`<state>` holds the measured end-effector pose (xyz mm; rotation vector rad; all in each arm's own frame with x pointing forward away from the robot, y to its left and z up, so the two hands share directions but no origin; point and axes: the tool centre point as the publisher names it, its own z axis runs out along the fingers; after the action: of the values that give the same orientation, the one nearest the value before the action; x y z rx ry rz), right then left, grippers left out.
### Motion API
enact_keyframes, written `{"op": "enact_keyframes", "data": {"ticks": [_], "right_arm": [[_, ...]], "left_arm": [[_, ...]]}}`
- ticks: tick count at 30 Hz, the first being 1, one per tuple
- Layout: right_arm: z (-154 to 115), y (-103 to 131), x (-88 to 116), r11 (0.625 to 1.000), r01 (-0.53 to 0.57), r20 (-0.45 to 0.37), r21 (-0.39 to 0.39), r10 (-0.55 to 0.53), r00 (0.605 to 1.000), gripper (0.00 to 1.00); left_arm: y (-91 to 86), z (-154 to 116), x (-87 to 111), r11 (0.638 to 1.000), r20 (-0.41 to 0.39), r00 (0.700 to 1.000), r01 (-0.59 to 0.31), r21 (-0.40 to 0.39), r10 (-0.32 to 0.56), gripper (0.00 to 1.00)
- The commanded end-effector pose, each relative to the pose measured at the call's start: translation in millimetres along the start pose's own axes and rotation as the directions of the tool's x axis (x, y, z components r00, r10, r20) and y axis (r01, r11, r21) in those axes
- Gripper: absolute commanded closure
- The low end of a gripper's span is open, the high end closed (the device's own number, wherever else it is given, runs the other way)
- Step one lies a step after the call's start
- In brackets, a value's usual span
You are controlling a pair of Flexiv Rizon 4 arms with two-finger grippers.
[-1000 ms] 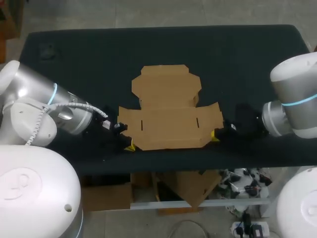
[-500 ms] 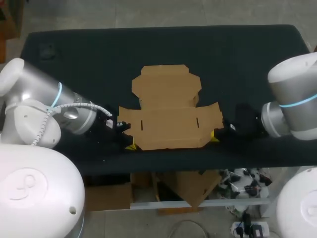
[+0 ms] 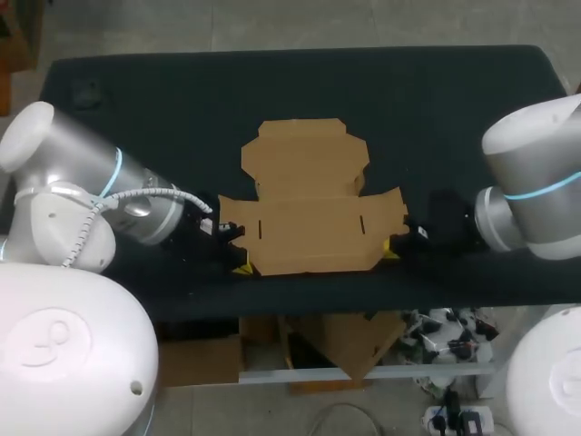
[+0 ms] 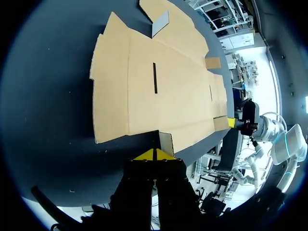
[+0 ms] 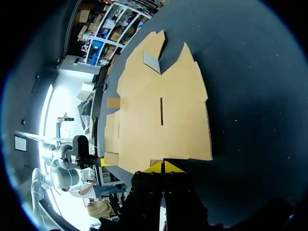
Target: Assemble the packaging by folding the flat box into shape, placing the metal phone stand inside, and closing the box properly
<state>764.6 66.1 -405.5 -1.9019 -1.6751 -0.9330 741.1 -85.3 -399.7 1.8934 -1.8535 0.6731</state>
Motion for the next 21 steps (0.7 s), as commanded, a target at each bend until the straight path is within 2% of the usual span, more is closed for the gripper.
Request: {"op": "enact_keyframes", "data": {"ticks": [1, 21], "right_arm": [[2, -1, 3, 1.0, 0.001, 0.008, -0.004, -0.001, 1.0, 1.0], [8, -4, 12, 1.0, 0.022, 0.03, 0.014, -0.022, 0.999, 1.0]], "left_arm": [[-0.4, 3, 5.6, 1.0, 0.023, 1.0, 0.0, 0.001, 0.0, 1.0], [5.4, 7, 19.9, 0.999, 0.05, 0.998, -0.032, -0.008, 0.032, 1.0]]}}
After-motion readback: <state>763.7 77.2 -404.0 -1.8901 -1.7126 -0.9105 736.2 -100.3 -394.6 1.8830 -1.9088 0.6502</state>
